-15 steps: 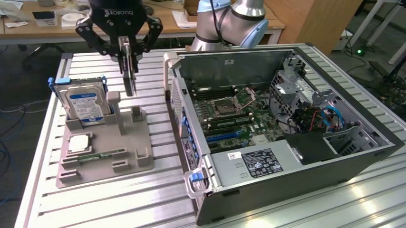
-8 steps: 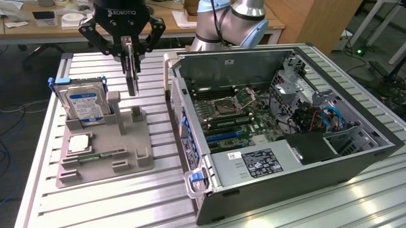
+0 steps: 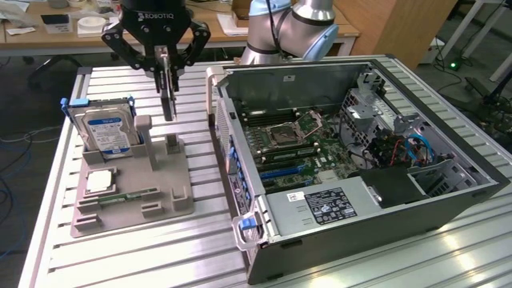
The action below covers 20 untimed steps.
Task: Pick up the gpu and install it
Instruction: 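Pick up the gpu and move the gpu toward the slot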
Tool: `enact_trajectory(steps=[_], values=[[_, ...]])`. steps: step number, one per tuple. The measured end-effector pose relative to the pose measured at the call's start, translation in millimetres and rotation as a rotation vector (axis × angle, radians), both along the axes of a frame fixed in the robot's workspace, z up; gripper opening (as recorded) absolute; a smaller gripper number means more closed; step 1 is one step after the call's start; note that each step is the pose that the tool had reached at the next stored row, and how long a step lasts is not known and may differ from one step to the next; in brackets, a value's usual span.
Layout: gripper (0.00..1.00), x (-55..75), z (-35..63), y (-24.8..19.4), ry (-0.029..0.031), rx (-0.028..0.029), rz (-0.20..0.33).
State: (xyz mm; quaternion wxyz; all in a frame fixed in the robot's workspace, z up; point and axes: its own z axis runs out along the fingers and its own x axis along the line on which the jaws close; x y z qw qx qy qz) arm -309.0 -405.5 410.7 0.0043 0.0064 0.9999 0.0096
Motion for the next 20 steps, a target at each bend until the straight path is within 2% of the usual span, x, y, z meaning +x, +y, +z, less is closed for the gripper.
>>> enact_trajectory(steps=[20], values=[[0.28,7.6,0.0,0.0,0.0001,0.0000,0.000]])
